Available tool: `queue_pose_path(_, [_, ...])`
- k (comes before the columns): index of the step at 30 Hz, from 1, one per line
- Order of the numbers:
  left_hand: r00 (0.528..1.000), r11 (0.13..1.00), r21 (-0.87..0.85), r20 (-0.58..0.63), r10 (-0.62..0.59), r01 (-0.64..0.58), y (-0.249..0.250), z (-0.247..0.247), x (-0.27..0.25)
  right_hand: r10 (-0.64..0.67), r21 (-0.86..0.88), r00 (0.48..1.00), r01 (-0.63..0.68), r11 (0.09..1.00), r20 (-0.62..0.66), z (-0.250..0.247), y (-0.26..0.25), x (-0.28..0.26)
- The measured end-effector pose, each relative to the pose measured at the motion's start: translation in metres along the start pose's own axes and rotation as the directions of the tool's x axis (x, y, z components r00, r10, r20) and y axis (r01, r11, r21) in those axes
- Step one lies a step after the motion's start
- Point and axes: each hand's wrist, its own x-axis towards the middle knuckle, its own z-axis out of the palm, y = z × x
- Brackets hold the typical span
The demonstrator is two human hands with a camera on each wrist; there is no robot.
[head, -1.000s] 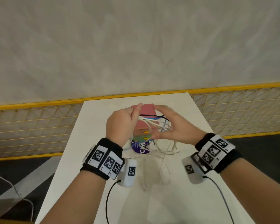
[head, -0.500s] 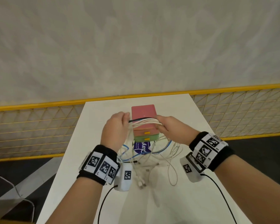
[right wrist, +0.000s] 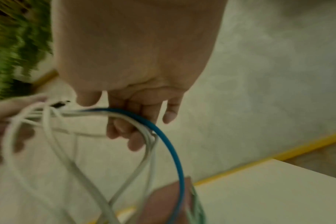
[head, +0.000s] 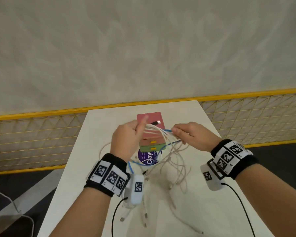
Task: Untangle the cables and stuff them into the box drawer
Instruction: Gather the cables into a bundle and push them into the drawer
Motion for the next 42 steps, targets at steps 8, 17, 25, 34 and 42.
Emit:
queue_pose_path(8, [0.999, 0.999, -0.022, -0.011, -0.041, 0.041, 0.005, -0.007, 0.01, 0.071, 0.057, 0.963, -0.058, 0.997, -0.26, 0.001, 0.026, -0.01])
queue_pose_path(17, [0.996, 0.992, -0.092, -0.043, 0.077, -0.08, 0.014, -0.001, 0.018, -0.056, 0.18, 0.998, 0.061, 0.982, -0.03, 0.026, -0.049, 0.028])
queue_pose_path(25, [0.98, 0.991, 0.088, 0.177, 0.087, -0.104, 0.002, -0.013, 0.013, -0.087, 0.101, 0.996, 0.085, 0.991, 0.015, 0.029, -0.046, 0.034])
queue_pose_path(34, [0.924, 0.985, 0.065, 0.359, 0.129, -0.162, 0.008, -0.014, 0.023, -0.155, -0.042, 0.986, 0.158, 0.987, 0.069, 0.013, -0.048, 0.038])
queue_pose_path(42, [0.992, 0.994, -0.087, 0.097, 0.075, -0.067, 0.018, -0.016, 0.022, -0.036, 0.258, 0.996, 0.055, 0.965, -0.077, 0.006, -0.026, 0.026])
